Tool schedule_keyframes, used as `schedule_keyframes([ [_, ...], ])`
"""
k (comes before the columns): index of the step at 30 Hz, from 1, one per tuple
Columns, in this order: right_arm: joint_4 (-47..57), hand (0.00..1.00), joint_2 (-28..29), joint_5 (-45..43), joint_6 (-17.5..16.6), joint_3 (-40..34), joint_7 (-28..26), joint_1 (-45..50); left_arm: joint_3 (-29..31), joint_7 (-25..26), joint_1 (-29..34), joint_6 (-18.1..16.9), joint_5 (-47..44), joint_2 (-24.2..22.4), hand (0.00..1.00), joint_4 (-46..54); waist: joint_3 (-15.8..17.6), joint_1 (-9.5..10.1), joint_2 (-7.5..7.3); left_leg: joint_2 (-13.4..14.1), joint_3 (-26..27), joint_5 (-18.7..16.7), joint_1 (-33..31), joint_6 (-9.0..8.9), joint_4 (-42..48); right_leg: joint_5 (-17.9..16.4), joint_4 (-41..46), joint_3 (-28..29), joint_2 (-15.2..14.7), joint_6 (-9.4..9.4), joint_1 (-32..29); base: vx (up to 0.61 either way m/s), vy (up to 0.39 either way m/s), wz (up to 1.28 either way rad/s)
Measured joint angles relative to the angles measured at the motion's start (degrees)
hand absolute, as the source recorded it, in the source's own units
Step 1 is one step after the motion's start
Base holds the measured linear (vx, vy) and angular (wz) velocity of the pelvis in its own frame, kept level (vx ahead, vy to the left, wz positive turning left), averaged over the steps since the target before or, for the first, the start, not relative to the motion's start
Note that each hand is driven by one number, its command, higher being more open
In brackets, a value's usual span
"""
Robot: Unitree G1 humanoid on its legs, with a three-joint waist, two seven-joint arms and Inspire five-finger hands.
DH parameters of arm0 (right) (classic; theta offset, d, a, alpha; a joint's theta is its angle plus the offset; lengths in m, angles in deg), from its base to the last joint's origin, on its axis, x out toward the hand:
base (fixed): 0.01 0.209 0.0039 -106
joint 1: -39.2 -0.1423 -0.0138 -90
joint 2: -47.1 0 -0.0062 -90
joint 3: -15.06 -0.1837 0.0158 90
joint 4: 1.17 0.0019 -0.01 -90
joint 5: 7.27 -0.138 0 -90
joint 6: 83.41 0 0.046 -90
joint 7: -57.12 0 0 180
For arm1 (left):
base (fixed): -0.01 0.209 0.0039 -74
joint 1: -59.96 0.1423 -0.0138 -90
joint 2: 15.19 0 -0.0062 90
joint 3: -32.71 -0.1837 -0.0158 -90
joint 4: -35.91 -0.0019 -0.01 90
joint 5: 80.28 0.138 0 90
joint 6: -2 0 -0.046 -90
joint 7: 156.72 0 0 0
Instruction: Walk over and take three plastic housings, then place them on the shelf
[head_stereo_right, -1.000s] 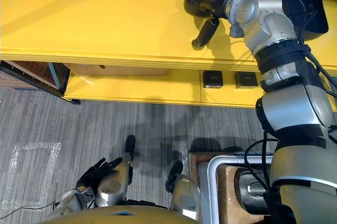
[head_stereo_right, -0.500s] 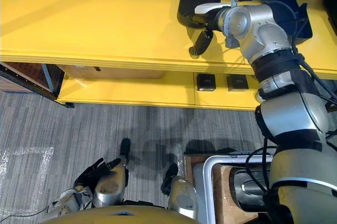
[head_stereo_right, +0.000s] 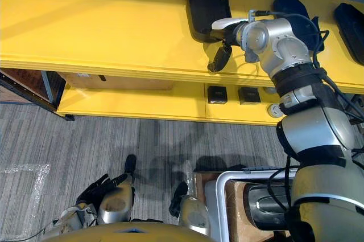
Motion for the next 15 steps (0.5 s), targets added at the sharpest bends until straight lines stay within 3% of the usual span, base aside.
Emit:
schedule_keyframes([
  [8, 0.0, 1.00, -0.6, -1.1, -1.2, 0.1, 0.5, 0.6, 0.0, -0.1, 0.0, 0.0, 0.0, 0.0, 1.00, -0.1, -0.2, -0.16, 0.03, -0.1, 0.3, 0.0, 0.0, 0.12, 0.0, 0.7, -1.0, 0.3, 0.0, 0.16, 0.3, 0.00, -0.002, 0.00],
  [15, 0.2, 1.00, -0.7, -10.4, 0.1, 0.0, -1.0, 3.0, -0.1, 0.0, 0.1, 0.0, 0.0, -0.2, 1.00, -0.1, -1.8, -0.18, 0.35, -0.2, 0.3, 0.0, 0.0, 0.16, 0.0, 1.1, -1.9, 0.4, 0.2, 0.27, 0.8, 0.00, 0.000, 0.00],
])
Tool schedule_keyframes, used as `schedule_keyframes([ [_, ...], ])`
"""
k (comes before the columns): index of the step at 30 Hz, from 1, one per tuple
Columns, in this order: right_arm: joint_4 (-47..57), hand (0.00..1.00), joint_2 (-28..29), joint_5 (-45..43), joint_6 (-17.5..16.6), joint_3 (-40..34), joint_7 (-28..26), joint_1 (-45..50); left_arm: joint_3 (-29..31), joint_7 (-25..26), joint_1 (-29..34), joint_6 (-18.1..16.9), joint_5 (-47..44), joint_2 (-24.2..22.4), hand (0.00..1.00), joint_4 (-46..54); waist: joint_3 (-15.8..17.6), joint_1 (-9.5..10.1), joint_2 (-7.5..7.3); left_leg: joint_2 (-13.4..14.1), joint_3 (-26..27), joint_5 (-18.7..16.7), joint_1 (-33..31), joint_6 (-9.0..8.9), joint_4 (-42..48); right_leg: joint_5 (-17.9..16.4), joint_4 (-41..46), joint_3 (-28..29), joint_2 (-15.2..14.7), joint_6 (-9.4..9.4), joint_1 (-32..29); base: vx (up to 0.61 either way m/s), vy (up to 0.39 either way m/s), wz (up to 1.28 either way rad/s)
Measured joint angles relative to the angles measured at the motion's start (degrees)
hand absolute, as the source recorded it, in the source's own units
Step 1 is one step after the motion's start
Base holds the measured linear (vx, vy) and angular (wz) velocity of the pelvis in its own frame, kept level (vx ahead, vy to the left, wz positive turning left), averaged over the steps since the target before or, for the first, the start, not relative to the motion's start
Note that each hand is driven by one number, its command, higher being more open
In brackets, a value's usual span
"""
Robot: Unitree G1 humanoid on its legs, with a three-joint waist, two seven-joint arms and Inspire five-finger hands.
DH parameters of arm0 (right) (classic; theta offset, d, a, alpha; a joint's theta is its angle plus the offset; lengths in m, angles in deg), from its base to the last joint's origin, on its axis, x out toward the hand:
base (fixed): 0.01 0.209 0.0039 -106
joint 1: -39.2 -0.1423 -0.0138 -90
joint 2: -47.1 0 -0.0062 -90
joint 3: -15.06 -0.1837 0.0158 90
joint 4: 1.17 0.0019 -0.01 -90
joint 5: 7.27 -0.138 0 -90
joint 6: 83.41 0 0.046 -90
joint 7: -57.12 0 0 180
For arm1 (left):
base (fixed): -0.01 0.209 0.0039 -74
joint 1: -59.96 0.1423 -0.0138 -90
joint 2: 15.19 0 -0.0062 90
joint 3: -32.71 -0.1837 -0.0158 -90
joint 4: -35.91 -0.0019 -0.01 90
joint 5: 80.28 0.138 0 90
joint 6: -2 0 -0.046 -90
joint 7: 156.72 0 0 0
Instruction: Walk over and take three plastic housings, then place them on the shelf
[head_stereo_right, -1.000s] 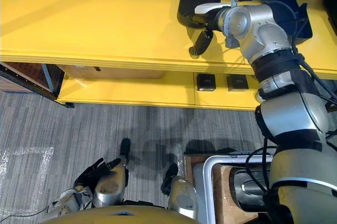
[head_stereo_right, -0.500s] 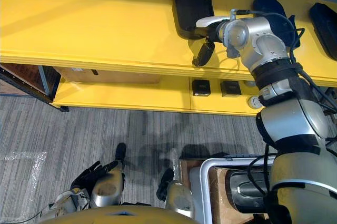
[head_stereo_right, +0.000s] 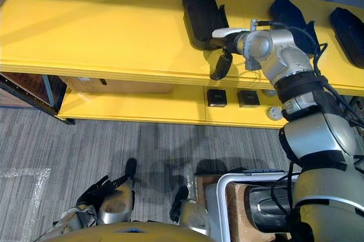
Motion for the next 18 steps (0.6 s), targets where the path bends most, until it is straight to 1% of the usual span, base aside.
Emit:
schedule_keyframes([
  [1, 0.5, 1.00, 0.0, -2.0, 1.2, -0.2, -0.9, 0.2, 0.0, 0.0, -0.1, 0.0, 0.0, -0.1, 1.00, 0.0, -0.2, -0.10, 0.29, 0.0, 0.0, 0.0, 0.1, 0.00, 0.0, 0.1, 0.0, 0.0, 0.0, -0.01, 0.1, 0.00, 0.000, 0.00],
  [3, 0.7, 1.00, 0.1, -3.2, 2.2, -0.6, -1.2, 1.0, 0.0, 0.0, -0.1, 0.0, 0.0, -0.1, 1.00, 0.0, -0.4, -0.03, 0.53, 0.0, 0.0, 0.0, 0.3, 0.00, 0.0, 0.1, -0.1, 0.0, 0.0, -0.01, 0.3, 0.00, 0.000, 0.00],
  [7, 0.9, 1.00, 0.8, -3.6, 4.0, -2.5, -1.1, 2.2, 0.0, 0.0, 0.0, 0.0, 0.1, -0.1, 1.00, -0.1, -0.6, 0.01, 1.01, 0.1, -0.1, 0.0, 0.4, 0.03, 0.0, 0.2, 0.0, -0.3, 0.1, -0.07, 0.4, 0.00, 0.000, 0.00],
  [10, 0.4, 1.00, 2.4, -3.5, 6.5, -3.9, -1.0, 2.3, 0.0, -0.1, 0.0, 0.0, 0.1, -0.1, 1.00, -0.1, -0.8, -0.04, 1.21, 0.2, -0.2, 0.0, 0.4, 0.04, 0.0, 0.2, 0.0, -0.4, 0.2, -0.11, 0.4, 0.00, 0.000, 0.00],
  [15, 0.3, 1.00, 3.8, -3.0, 7.7, -6.1, 0.4, 3.8, 0.0, -0.1, 0.1, 0.0, 0.1, -0.2, 1.00, -0.5, -1.1, -0.01, 1.18, 0.1, -0.3, 0.0, 0.4, 0.08, 0.0, 0.3, -0.1, -0.5, 0.2, -0.08, 0.5, 0.00, 0.000, 0.00],
  [18, 0.1, 1.00, 4.3, -2.9, 7.8, -6.3, 1.4, 4.1, 0.0, -0.1, 0.1, 0.0, 0.1, -0.2, 1.00, -0.5, -1.3, -0.04, 1.19, 0.1, -0.4, 0.0, 0.4, 0.08, 0.0, 0.3, 0.0, -0.5, 0.2, -0.08, 0.5, 0.00, 0.000, 0.00],
])
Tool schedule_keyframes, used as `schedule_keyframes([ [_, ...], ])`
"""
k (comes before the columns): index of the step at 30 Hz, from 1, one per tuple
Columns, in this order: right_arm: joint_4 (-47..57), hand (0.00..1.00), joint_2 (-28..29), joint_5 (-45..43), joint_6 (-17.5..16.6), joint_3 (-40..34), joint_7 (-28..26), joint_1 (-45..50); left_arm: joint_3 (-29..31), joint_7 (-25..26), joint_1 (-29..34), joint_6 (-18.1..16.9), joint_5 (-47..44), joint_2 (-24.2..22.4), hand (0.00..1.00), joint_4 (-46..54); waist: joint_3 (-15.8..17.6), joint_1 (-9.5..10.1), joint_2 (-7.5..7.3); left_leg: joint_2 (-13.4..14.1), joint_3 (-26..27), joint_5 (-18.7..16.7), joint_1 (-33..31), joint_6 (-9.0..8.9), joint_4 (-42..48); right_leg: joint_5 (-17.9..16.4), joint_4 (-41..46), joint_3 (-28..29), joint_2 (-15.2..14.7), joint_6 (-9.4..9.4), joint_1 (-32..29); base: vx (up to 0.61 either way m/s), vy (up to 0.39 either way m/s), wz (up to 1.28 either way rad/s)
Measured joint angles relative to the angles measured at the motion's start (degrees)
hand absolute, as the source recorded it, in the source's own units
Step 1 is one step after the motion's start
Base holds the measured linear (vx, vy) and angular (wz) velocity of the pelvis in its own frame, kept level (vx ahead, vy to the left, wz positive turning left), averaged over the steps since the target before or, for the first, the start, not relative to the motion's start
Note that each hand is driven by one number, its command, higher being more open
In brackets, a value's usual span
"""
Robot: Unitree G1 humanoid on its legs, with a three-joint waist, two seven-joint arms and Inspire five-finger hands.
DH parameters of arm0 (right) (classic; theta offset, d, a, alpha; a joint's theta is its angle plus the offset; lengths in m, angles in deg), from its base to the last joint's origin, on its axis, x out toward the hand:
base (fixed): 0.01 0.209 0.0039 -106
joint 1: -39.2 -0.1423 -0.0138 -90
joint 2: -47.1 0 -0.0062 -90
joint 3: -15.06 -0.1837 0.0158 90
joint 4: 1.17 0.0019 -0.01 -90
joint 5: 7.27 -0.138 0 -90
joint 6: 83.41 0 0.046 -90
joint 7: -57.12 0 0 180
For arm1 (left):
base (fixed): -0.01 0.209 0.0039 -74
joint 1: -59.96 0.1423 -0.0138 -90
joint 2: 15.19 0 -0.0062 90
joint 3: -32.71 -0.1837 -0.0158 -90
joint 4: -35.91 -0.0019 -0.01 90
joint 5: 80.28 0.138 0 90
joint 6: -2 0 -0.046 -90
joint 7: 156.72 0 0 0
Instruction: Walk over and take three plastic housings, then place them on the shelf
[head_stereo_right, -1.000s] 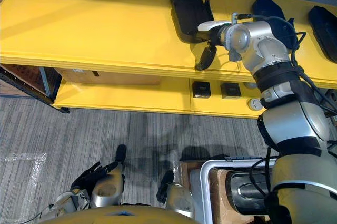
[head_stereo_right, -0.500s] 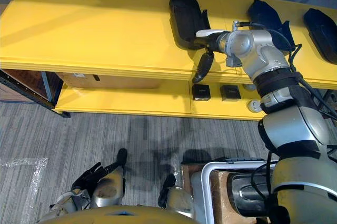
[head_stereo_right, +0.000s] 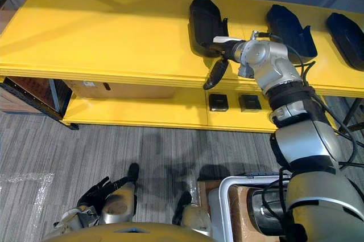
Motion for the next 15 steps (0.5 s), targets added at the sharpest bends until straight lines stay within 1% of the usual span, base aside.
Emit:
schedule_keyframes([
  [7, -1.0, 1.00, 0.3, 0.0, 0.0, 0.0, 2.3, 0.1, 0.0, -0.1, 0.0, 0.0, 2.1, -0.4, 1.00, 0.0, 0.0, 0.03, 0.00, 0.0, -0.2, 0.0, -0.1, 0.01, 0.0, 0.0, 0.0, -0.2, 0.0, 0.01, 0.1, 0.00, 0.000, 0.01],
  [10, -1.0, 1.00, 0.4, 1.8, -0.6, 0.0, 2.7, 0.2, 0.1, -0.1, 0.0, 0.0, 2.1, -0.4, 1.00, 0.0, 0.0, 0.01, 0.00, -0.1, -0.3, 0.0, -0.2, 0.01, 0.0, 0.0, -0.2, -0.3, 0.0, 0.02, 0.1, 0.00, 0.000, 0.01],
  [12, -1.0, 1.00, 0.4, 2.1, -1.3, 0.0, 2.8, 0.2, 0.1, -0.1, 0.0, 0.0, 2.1, -0.4, 1.00, 0.0, 0.0, -0.01, 0.00, -0.1, -0.4, 0.0, -0.2, 0.01, 0.0, 0.1, -0.6, -0.5, 0.0, 0.07, 0.3, 0.00, 0.000, 0.00],
  [14, -1.0, 1.00, 0.4, 2.3, -3.1, 0.0, 3.6, 0.2, 0.1, -0.1, 0.0, 0.0, 2.1, -0.4, 1.00, 0.0, 0.0, -0.07, 0.00, -0.1, -0.4, 0.0, -0.2, 0.01, 0.0, 0.3, -1.0, -0.5, 0.1, 0.06, 0.5, 0.00, 0.000, 0.00],
  [15, -1.0, 1.00, 0.4, 2.3, -3.4, 0.0, 3.7, 0.2, 0.1, -0.1, 0.0, 0.0, 2.1, -0.4, 1.00, 0.0, 0.0, -0.08, 0.00, -0.1, -0.4, 0.0, -0.2, 0.01, 0.0, 0.3, -1.0, -0.5, 0.1, 0.06, 0.5, 0.00, 0.000, 0.00],
])
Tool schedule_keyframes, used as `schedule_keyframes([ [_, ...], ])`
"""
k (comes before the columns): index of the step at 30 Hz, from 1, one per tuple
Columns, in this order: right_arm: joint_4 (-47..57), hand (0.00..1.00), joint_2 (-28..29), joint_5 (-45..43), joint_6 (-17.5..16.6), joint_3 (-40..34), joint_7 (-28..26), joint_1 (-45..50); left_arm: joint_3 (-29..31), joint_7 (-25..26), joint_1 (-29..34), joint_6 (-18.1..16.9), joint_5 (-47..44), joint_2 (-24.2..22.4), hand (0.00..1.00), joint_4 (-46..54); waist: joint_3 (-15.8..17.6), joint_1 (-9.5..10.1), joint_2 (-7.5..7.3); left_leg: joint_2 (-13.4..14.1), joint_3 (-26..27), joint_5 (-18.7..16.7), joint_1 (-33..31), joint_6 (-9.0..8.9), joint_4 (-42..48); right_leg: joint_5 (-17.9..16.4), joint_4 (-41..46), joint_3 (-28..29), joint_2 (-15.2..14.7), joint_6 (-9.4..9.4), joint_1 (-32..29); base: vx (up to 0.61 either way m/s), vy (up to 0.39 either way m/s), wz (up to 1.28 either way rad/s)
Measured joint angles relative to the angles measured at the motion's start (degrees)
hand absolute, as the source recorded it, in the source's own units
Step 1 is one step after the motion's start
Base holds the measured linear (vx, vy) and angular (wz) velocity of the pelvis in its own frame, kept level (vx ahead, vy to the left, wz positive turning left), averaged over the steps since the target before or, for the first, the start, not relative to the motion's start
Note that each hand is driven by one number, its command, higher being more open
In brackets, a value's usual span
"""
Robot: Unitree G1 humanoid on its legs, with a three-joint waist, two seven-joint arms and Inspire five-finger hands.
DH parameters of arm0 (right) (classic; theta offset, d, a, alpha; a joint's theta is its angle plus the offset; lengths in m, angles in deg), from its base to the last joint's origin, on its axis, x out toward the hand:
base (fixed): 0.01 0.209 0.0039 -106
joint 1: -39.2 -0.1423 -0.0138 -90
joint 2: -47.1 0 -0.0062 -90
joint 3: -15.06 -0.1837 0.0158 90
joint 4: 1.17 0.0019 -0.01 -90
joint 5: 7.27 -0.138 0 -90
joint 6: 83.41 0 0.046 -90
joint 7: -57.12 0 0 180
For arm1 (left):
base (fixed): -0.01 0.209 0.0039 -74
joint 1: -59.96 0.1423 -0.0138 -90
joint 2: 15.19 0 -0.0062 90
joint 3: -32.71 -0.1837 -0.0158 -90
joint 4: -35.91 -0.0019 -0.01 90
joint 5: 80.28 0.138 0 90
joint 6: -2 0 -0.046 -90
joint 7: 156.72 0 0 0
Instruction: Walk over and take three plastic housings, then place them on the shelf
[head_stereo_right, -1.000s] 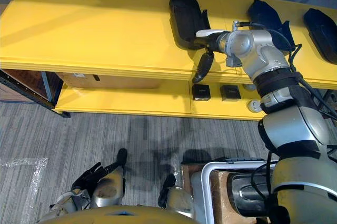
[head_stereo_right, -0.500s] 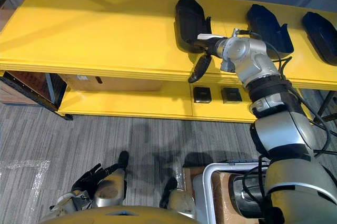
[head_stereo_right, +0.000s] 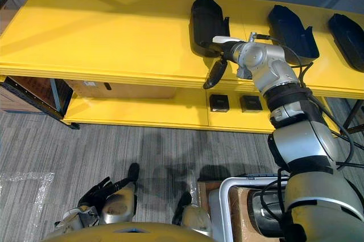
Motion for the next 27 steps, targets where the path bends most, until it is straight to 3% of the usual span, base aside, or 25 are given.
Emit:
schedule_keyframes([
  [9, 3.9, 1.00, -0.1, -0.7, -0.7, 0.1, -0.5, -0.4, 0.2, 0.0, 0.2, 0.0, 0.0, -0.1, 1.00, 0.0, -0.4, -0.60, -0.34, 0.3, 0.6, -0.4, 1.2, -0.13, -0.1, 1.8, -4.0, 0.2, 1.0, 0.06, 2.7, 0.02, -0.022, -0.03],
  [17, 16.3, 1.00, -4.7, -8.3, 5.9, -0.4, -7.0, -6.3, 1.3, 0.1, 1.5, -0.4, 0.0, -0.1, 1.00, -2.3, -4.3, -2.57, -1.89, 1.2, 2.5, -1.3, 2.0, -0.57, -0.2, 4.0, -9.0, 1.6, 2.4, -0.17, 4.7, 0.02, -0.031, -0.11],
  [22, 20.7, 1.00, -9.4, -12.9, 8.9, -0.8, -6.7, -7.3, 1.4, 0.0, 1.6, -1.4, 0.0, 0.0, 1.00, -5.8, -6.1, -4.38, -2.68, 1.6, 3.8, -1.7, 3.1, -0.81, -0.2, 4.3, -9.7, 2.9, 2.7, -0.26, 5.2, -0.02, -0.027, -0.15],
  [24, 25.0, 1.00, -10.4, -16.1, 10.1, -4.7, -3.5, -5.0, 1.4, 0.0, 1.6, -1.7, 0.0, 0.2, 1.00, -7.0, -6.4, -5.45, -2.88, 1.6, 4.7, -2.1, 3.8, -0.88, -0.2, 4.4, -9.9, 3.9, 2.8, -0.26, 5.2, -0.03, -0.001, -0.21],
  [27, 36.8, 1.00, -10.5, -23.8, 10.9, -19.1, 4.1, 8.3, 1.4, 0.2, 1.5, -1.9, 0.2, 0.5, 1.00, -9.3, -8.2, -6.51, -3.33, 1.7, 7.0, -2.9, 4.2, -0.94, -0.2, 4.5, -9.8, 6.3, 2.8, -0.23, 4.0, 0.01, 0.004, -0.36],
])
